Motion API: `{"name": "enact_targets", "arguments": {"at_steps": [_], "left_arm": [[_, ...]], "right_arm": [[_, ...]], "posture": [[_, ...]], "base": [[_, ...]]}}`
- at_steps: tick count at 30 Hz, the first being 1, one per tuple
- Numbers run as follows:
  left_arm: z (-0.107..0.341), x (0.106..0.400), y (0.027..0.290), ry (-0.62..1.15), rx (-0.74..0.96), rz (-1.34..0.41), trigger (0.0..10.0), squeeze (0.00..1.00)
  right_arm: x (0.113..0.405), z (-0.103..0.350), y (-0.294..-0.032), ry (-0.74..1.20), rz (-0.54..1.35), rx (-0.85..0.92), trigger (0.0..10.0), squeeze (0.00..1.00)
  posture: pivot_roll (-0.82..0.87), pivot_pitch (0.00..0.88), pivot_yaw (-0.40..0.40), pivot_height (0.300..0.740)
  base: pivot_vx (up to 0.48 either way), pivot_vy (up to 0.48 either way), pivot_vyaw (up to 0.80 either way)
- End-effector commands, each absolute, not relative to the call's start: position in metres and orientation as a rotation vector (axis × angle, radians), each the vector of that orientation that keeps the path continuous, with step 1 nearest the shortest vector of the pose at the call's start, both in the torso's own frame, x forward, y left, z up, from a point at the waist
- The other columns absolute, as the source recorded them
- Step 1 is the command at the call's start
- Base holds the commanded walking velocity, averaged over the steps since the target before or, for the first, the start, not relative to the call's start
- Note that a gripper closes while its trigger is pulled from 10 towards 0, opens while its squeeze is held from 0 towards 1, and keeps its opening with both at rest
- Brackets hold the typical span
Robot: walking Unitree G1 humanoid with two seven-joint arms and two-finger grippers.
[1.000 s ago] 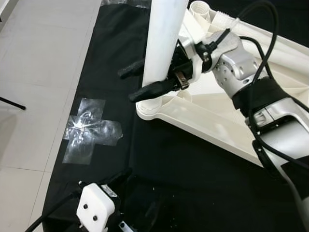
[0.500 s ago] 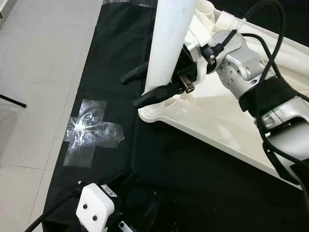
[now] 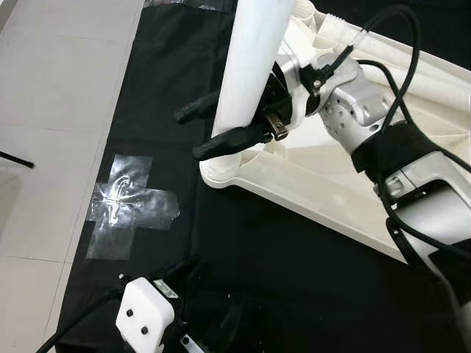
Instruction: Building children table
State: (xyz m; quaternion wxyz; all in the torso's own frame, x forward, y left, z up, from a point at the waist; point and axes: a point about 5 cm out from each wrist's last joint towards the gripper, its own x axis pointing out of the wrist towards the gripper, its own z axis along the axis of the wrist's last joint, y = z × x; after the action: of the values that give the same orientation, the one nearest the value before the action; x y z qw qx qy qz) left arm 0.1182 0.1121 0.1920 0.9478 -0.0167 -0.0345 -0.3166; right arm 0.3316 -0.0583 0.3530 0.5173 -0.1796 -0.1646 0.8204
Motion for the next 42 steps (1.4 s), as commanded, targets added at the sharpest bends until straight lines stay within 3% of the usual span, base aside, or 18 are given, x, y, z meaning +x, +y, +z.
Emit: {"name": "enact_targets", "arguments": {"at_steps": [1,18,32,42], "left_arm": [[0.191,0.115,0.111,-0.042,-0.038,-0.665,10.0,0.00],[0.192,0.119,0.111,-0.040,-0.022,-0.666,10.0,0.00],[0.193,0.120,0.109,-0.051,-0.032,-0.666,10.0,0.00],[0.193,0.121,0.109,-0.050,-0.030,-0.666,10.0,0.00]], "right_arm": [[0.340,0.306,-0.065,-0.174,1.972,-0.439,10.0,0.00],[0.338,0.314,-0.076,-0.125,1.925,-0.642,10.0,0.00],[0.356,0.319,-0.062,-0.065,1.766,-0.502,10.0,0.00],[0.356,0.313,-0.066,-0.054,1.753,-0.480,10.0,0.00]], "posture": [[0.11,0.477,-0.130,0.740],[0.09,0.469,-0.131,0.740],[0.08,0.473,-0.147,0.740],[0.08,0.472,-0.144,0.740]], "base": [[0.000,0.000,0.00],[0.000,0.000,0.00],[0.000,0.000,0.00],[0.000,0.000,0.00]]}}
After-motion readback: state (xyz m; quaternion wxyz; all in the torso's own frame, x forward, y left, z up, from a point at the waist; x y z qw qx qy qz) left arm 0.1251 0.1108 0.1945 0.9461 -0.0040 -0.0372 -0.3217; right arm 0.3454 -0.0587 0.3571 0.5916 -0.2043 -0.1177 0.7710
